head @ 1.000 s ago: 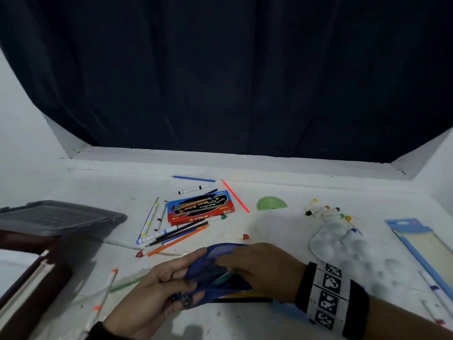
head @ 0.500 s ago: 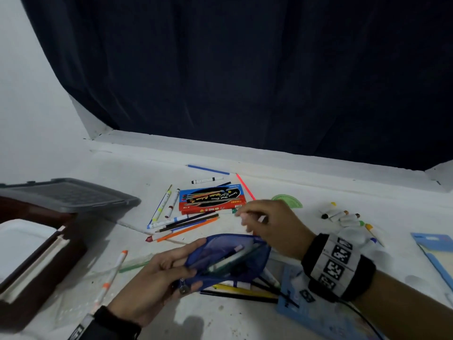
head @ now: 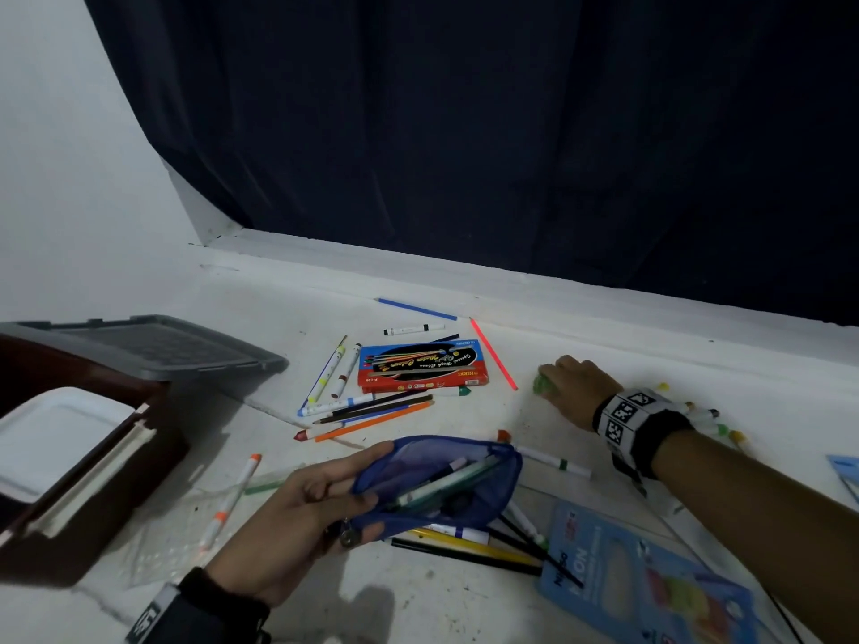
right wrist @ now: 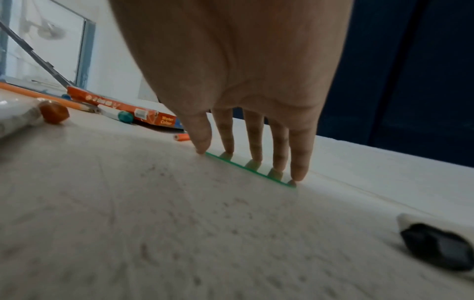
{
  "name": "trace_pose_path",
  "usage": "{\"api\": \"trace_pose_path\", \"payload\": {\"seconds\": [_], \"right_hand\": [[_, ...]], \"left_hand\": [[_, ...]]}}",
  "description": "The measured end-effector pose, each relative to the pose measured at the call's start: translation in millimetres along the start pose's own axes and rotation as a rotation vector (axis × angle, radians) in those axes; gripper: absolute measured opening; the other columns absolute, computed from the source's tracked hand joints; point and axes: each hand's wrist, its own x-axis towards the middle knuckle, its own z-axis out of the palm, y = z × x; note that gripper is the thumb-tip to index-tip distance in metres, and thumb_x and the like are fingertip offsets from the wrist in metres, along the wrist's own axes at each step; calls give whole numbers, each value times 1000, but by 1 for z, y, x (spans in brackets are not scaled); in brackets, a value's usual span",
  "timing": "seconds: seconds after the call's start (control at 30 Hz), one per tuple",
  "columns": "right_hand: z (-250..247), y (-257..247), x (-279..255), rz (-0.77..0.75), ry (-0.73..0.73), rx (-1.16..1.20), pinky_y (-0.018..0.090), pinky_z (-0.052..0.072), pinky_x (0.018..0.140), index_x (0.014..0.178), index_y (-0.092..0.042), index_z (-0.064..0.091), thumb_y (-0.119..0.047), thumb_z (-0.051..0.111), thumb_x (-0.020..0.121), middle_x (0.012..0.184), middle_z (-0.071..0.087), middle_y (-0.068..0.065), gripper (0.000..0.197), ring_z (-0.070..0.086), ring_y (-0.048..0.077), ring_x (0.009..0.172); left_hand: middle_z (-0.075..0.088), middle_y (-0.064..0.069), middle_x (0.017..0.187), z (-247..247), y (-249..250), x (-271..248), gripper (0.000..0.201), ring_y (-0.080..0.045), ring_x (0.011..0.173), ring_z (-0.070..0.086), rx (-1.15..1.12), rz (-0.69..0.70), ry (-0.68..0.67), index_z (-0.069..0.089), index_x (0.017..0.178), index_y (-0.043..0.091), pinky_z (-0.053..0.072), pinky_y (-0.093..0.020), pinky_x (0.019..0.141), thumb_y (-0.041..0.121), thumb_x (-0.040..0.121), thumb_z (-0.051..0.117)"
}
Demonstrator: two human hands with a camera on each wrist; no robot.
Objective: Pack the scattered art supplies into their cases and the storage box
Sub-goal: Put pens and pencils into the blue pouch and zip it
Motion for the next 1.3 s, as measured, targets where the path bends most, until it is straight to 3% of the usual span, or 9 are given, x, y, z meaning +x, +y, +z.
{"api": "trace_pose_path", "payload": {"seconds": [0.3, 0.43, 0.6, 0.77, 0.93, 1.03, 1.13, 1.23, 1.3], "right_hand": [[5, -29, -30, 15, 58, 72, 41, 47, 89, 119, -17, 47, -42, 59, 90, 117, 43, 7, 40, 48, 28, 110], [-3, -51, -53, -122, 248, 153, 35, 48, 74, 107, -20, 51, -4, 47, 92, 105, 43, -1, 22, 52, 21, 88], [-48, -120, -111, -390, 464, 345, 28, 49, 74, 117, -26, 52, -17, 42, 103, 104, 56, -5, 20, 56, 12, 83], [-69, -188, -178, -700, 252, 721, 32, 47, 71, 110, -35, 44, -28, 40, 104, 88, 62, -10, 10, 57, 9, 78], [-26, -221, -175, -811, 37, 518, 12, 39, 75, 127, -30, 46, -14, 42, 102, 105, 56, -14, 30, 52, -6, 86], [5, -224, -163, -916, 112, 240, 23, 43, 69, 112, -22, 63, -15, 55, 95, 102, 66, 0, 20, 62, 17, 86], [15, -232, -160, -897, 142, 125, 24, 46, 56, 92, -23, 70, -15, 63, 88, 85, 67, 0, 11, 65, 20, 73], [7, -240, -161, -904, 102, 104, 30, 43, 75, 106, -17, 72, -16, 47, 97, 100, 65, 7, 27, 58, 23, 94], [-7, -244, -165, -895, 76, 153, 18, 31, 70, 107, -24, 71, -17, 51, 94, 95, 66, 2, 26, 52, 14, 90]], "left_hand": [[71, -2, 120, -8, -2, -16, 50, -24, 107, 70, -36, 21, -7, 71, 120, 17, 61, -29, 74, -15, 88, 51], [70, -2, 123, -18, -6, -30, 51, -23, 112, 68, -40, 39, -15, 72, 119, 20, 57, -32, 83, -14, 87, 50], [70, 0, 124, -34, -12, -50, 55, -21, 113, 67, -27, 44, -36, 74, 115, 26, 57, -33, 85, -15, 80, 59], [69, -3, 125, -52, -21, -61, 53, -23, 116, 65, -55, -11, -38, 71, 121, 15, 59, -30, 78, -16, 80, 59], [67, -7, 127, -77, -27, -65, 52, -25, 117, 64, -44, -52, -56, 68, 124, 14, 60, -29, 77, -14, 83, 55], [63, -14, 132, -94, -29, -65, 63, -34, 125, 57, -23, -51, -101, 68, 124, 16, 40, -51, 104, 1, 64, 68], [64, -15, 130, -106, -32, -60, 55, -37, 124, 57, 8, -74, -77, 70, 122, 17, 44, -51, 100, -6, 72, 64], [64, -14, 130, -109, -33, -54, 53, -34, 122, 59, 37, -81, -115, 70, 121, 18, 45, -48, 98, -7, 75, 63], [65, -11, 131, -113, -32, -50, 52, -31, 123, 59, 76, -91, -136, 70, 121, 21, 45, -49, 100, -13, 85, 55]]}}
